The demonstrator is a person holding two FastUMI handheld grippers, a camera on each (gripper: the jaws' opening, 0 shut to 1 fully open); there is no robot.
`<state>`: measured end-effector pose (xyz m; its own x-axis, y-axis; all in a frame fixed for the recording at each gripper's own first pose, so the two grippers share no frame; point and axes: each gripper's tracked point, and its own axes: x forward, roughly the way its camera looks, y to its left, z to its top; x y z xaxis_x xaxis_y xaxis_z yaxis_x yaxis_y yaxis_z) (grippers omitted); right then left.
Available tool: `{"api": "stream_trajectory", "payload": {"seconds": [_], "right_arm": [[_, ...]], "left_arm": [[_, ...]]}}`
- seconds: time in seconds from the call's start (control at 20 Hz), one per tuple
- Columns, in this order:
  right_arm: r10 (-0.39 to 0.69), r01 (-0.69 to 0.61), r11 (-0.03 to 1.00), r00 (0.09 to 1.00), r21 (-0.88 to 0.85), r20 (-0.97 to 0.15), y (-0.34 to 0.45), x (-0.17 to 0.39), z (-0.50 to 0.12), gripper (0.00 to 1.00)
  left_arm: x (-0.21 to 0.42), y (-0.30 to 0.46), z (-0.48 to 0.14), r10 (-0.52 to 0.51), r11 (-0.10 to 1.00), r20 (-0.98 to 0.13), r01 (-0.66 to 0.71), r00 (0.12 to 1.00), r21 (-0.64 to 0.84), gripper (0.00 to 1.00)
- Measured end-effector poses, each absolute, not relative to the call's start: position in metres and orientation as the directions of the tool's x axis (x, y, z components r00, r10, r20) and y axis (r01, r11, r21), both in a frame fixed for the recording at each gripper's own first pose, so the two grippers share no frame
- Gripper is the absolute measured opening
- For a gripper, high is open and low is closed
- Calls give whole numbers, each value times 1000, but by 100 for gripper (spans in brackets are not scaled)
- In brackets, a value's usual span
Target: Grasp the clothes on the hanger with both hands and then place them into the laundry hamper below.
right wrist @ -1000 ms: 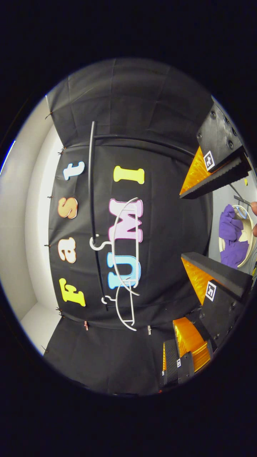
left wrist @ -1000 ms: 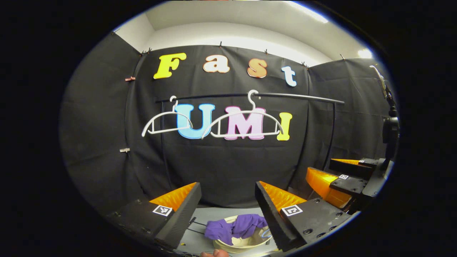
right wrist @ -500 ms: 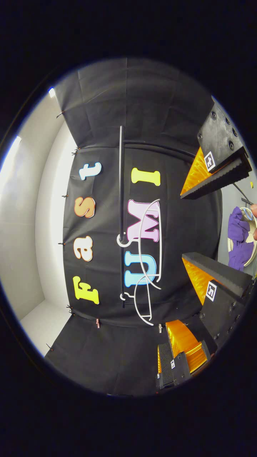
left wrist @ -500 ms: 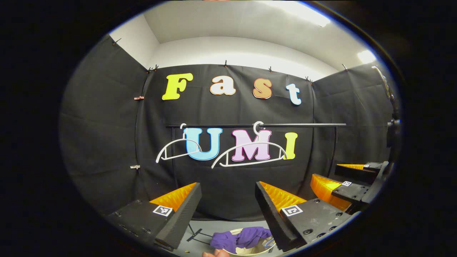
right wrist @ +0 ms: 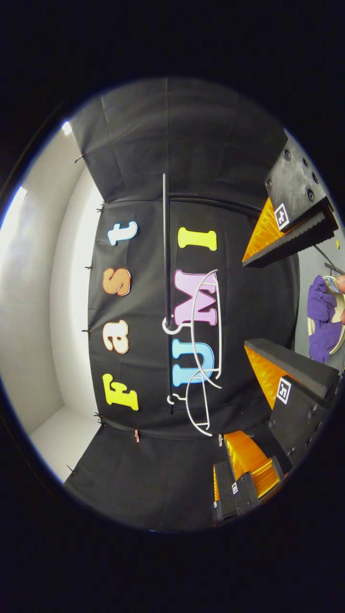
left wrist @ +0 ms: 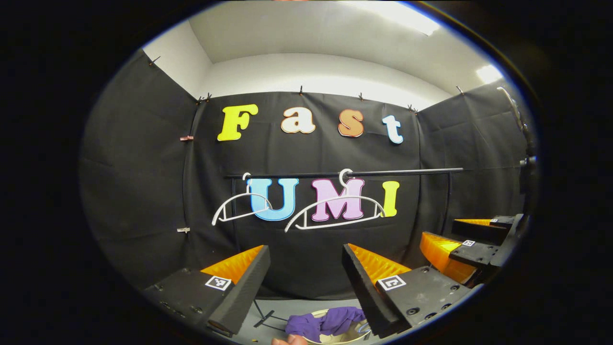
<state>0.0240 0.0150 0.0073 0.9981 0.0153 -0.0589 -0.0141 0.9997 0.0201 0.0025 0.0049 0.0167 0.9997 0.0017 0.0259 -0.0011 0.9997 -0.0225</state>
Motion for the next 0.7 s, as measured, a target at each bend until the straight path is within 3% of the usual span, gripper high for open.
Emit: {"api": "stream_trajectory", "payload": {"seconds": [0.7], "right_arm": [[19,-18,1000,997,9,-72,22,33,-1,95]], "left_arm": [[8,5,12,-7,1000,15,7,1000,-20,95]]}}
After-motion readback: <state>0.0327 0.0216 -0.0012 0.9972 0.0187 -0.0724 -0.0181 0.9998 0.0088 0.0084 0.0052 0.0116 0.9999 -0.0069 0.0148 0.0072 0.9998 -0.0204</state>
